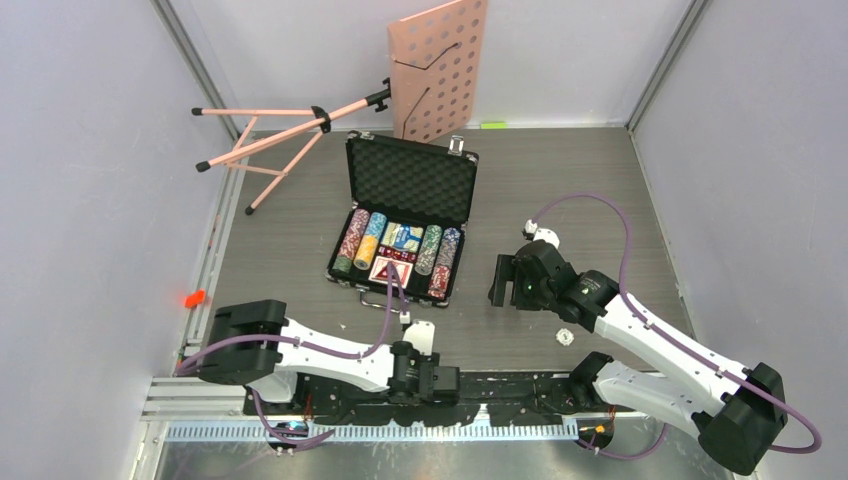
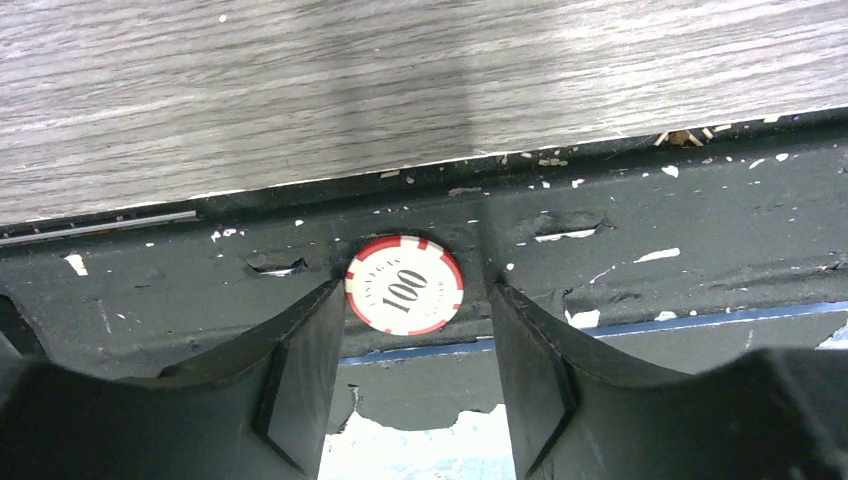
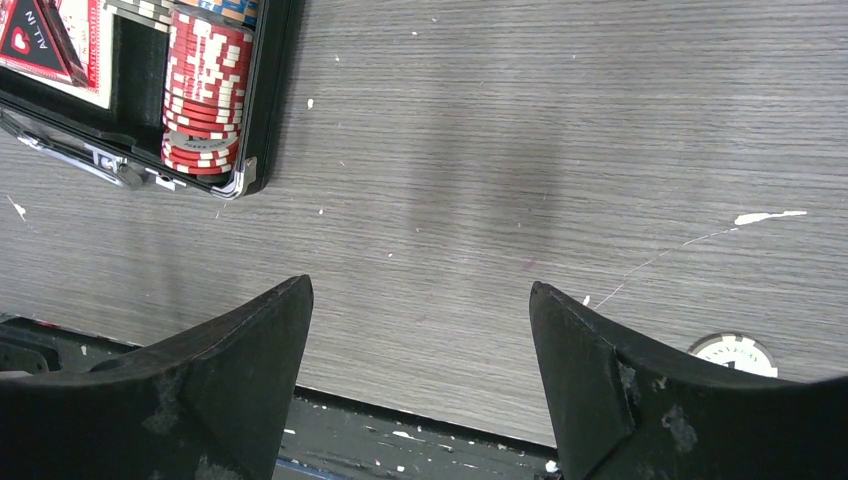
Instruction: Pack up texas hold em set
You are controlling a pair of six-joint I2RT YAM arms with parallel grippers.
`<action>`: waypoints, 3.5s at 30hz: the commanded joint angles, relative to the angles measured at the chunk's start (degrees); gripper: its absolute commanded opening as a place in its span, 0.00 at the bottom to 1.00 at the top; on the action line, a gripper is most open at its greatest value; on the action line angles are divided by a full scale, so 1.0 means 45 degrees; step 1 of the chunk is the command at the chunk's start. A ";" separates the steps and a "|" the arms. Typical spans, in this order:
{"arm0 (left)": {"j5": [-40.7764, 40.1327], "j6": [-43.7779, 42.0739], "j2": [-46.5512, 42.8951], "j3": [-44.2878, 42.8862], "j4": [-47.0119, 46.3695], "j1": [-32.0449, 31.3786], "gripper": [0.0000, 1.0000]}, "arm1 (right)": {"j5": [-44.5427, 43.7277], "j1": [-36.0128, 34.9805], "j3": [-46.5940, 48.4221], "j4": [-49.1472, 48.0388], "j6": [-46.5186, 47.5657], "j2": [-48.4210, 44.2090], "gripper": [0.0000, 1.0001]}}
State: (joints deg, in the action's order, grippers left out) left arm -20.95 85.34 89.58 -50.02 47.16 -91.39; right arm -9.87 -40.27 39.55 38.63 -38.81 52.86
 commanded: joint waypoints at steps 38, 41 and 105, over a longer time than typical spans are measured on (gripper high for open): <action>-0.1115 -0.8885 -0.6566 0.3770 -0.7668 0.2316 0.25 | 0.9935 0.0058 0.0793 -0.3599 -0.0796 0.3099 0.57; -0.1070 -1.0495 -0.7063 0.4051 -0.8418 0.2341 0.25 | 1.0630 -0.0041 0.0804 -0.4086 -0.0950 0.3716 0.48; -0.1858 -0.9385 -1.2115 0.6197 -0.5872 0.4110 0.80 | 0.5250 -0.1698 0.3694 -0.3759 0.6414 0.5280 0.01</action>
State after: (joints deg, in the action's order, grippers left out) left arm -25.85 38.09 38.70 -23.20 14.70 -75.20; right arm 11.31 -47.62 56.12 27.94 -19.35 78.24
